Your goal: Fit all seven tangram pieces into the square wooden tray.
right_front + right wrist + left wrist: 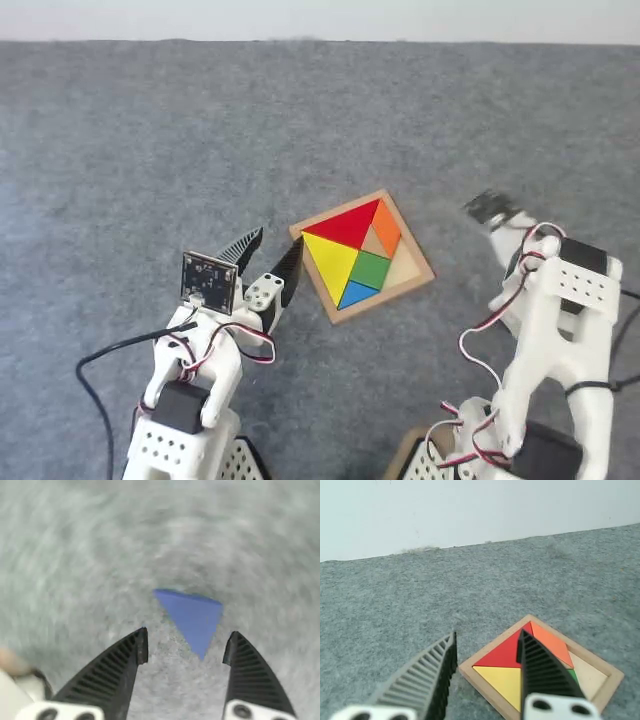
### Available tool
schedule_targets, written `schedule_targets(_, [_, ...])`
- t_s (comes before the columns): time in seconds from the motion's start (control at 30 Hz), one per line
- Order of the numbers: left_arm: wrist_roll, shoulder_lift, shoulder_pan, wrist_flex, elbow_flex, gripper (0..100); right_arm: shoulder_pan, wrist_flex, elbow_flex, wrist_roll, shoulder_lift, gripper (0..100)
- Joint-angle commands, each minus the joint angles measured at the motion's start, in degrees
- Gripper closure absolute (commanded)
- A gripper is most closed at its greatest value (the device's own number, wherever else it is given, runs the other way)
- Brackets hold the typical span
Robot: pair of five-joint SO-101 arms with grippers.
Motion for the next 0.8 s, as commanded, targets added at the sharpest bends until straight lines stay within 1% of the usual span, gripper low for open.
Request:
schedule_targets(0.0, [-0.4, -1.1, 0.5, 0.3, -0.5, 80, -0.5, 1.4, -1.1, 12.7, 2.2, 74.1])
schedule_targets(0.1, [-0.4, -1.1, 0.5, 0.3, -0.5, 80, 0.0, -0.2, -2.3, 15.5, 6.5, 74.2])
schedule_targets(0.3, [-0.4, -1.1, 0.5, 0.3, -0.5, 80, 4.6, -7.9, -2.9, 18.5, 13.9, 73.9])
schedule_targets(0.43, [-0.4, -1.1, 0.5, 0.3, -0.5, 80, 5.4, -10.4, -2.9, 18.5, 15.0, 73.8])
schedule_targets(0.67, [-0.4, -1.1, 0.5, 0.3, -0.5, 80, 5.1, -10.7, -2.9, 18.6, 15.2, 73.8])
schedule_targets(0.77, [-0.4, -1.1, 0.5, 0.3, -0.5, 80, 5.4, -12.8, -2.9, 18.6, 15.2, 73.8])
